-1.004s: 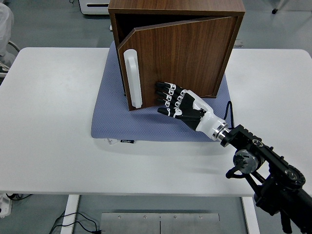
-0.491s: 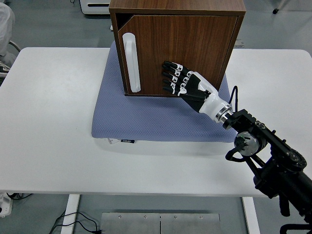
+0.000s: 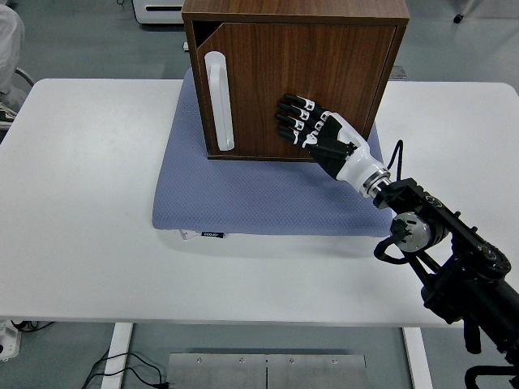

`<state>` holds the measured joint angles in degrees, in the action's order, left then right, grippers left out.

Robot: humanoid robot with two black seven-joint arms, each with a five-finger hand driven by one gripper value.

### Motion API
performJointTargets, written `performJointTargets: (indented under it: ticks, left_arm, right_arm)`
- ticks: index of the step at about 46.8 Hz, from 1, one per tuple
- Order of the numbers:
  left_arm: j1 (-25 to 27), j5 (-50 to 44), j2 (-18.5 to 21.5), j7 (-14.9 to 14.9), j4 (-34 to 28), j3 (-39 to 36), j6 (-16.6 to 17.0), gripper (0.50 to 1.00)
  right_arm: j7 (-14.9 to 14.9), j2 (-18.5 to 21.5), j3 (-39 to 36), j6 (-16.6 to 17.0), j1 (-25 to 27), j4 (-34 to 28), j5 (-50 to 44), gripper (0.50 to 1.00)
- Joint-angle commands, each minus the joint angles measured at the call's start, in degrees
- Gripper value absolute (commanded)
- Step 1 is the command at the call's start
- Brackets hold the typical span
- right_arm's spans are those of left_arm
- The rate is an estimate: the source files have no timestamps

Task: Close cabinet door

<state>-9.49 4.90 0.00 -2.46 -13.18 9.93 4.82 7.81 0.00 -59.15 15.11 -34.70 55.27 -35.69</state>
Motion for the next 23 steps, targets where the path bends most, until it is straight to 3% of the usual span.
performJointTargets:
  ticks: [1,7,15,23]
  left_arm:
    - [0.0,0.0,0.0,0.0,0.0,0.0,0.0,1.0]
    - [0.0,0.0,0.0,0.0,0.0,0.0,0.0,1.0]
    - [0.0,0.0,0.0,0.0,0.0,0.0,0.0,1.0]
    - [0.0,0.0,0.0,0.0,0.0,0.0,0.0,1.0]
  right_arm:
    - [0.0,0.0,0.1,-0.1,-0.2,0.1,0.3,1.0]
    - [-0.1,0.0,0.5,1.6,0.3,0.7,0.2,1.0]
    - [-0.2,0.0,1.4,10.2,2.6,2.6,-0.2,1.0]
    - [-0.2,0.0,1.8,14.5,5.3,7.7,0.0,1.0]
